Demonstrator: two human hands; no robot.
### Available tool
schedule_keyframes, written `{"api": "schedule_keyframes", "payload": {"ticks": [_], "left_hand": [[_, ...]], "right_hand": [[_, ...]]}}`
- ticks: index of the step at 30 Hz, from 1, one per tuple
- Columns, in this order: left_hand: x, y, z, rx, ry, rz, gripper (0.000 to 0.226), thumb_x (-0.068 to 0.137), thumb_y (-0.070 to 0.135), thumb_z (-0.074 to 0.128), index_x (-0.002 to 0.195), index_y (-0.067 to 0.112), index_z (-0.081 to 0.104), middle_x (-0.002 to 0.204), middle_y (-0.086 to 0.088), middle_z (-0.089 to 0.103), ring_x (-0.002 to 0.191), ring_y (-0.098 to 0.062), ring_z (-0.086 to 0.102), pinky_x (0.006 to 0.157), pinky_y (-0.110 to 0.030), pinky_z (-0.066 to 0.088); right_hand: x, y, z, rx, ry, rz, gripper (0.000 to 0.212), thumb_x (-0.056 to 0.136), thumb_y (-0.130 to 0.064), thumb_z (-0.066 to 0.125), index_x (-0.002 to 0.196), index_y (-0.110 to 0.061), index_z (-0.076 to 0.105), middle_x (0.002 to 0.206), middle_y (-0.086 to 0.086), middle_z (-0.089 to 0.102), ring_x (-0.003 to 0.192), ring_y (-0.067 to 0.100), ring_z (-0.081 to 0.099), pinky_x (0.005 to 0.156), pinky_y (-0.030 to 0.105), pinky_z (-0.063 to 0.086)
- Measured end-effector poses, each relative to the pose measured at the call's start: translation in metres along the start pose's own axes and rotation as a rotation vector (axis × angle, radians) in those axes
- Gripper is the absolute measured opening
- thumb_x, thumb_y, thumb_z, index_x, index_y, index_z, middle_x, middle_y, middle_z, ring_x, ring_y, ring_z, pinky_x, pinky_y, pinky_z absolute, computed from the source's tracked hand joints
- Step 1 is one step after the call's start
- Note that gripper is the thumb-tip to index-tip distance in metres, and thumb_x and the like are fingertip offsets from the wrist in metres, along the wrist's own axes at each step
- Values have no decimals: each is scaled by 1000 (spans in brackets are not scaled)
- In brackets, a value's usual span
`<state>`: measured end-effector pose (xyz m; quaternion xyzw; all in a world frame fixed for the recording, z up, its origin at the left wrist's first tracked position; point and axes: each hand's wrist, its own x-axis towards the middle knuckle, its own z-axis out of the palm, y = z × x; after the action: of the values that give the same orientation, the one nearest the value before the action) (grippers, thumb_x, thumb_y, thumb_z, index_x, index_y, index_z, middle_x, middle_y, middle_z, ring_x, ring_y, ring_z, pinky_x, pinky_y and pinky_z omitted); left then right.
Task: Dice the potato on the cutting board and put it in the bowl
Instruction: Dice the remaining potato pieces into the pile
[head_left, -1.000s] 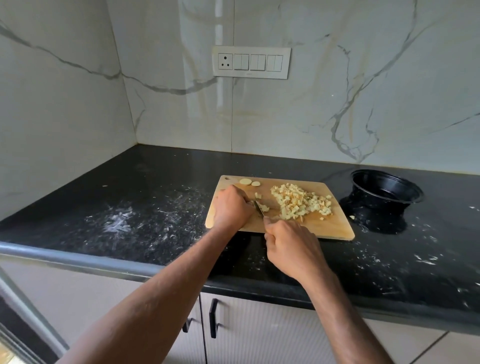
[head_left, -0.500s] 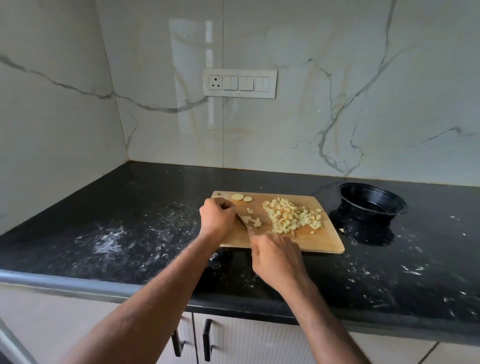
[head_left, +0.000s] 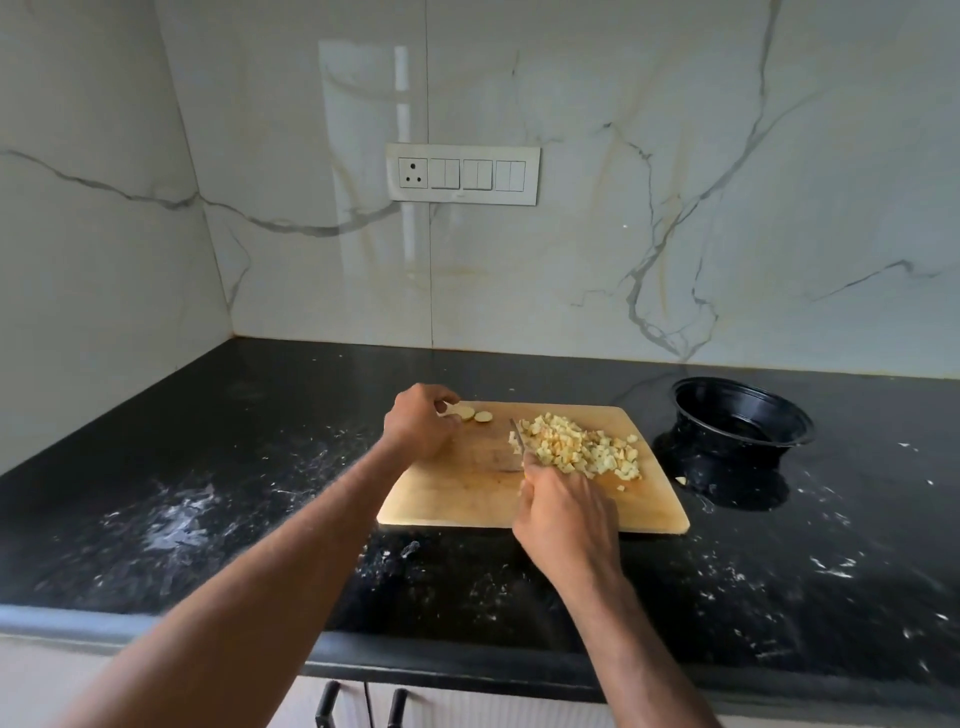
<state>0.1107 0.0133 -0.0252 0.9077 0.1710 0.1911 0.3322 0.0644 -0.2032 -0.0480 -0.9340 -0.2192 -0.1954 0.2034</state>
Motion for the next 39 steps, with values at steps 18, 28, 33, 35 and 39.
{"api": "schedule_keyframes", "payload": {"ticks": [18, 28, 33, 35, 39], "left_hand": [[31, 0, -5, -76, -232, -14, 14, 94, 18, 71, 107, 14, 68, 101, -4, 67, 97, -23, 65, 73, -27, 49], [-34, 12, -24, -31, -426, 151, 27, 80, 21, 86, 104, 15, 75, 96, 2, 68, 90, -16, 63, 81, -28, 54], [-49, -5, -15, 55, -156, 125, 33, 73, 48, 87, 96, 27, 76, 88, 11, 69, 89, -11, 62, 91, -43, 50], [-55, -8, -10, 107, -109, 122, 34, 69, 55, 85, 93, 32, 76, 83, 19, 67, 87, -4, 58, 86, -40, 41], [-65, -1, 2, 139, 8, 121, 26, 76, 51, 79, 97, 36, 77, 88, 23, 64, 91, -3, 54, 76, -35, 25]], "right_hand": [[-6, 1, 6, 38, 2, -50, 48, 100, -31, 59, 146, -26, 49, 70, -15, 64, 49, -1, 51, 49, 15, 49], [-10, -3, 1, 15, 44, -54, 39, 99, -32, 57, 137, -27, 60, 72, -13, 70, 54, 4, 58, 53, 20, 54], [-15, -5, -2, -6, 35, -96, 38, 99, -30, 55, 137, -27, 60, 71, -11, 68, 55, 7, 56, 47, 19, 46], [-16, -7, -2, -23, 36, -115, 37, 99, -30, 56, 135, -28, 62, 69, -11, 67, 51, 6, 52, 43, 11, 27], [-17, -10, -1, -27, -10, -178, 39, 99, -30, 56, 138, -27, 60, 70, -11, 68, 50, 7, 49, 45, 10, 23]]}}
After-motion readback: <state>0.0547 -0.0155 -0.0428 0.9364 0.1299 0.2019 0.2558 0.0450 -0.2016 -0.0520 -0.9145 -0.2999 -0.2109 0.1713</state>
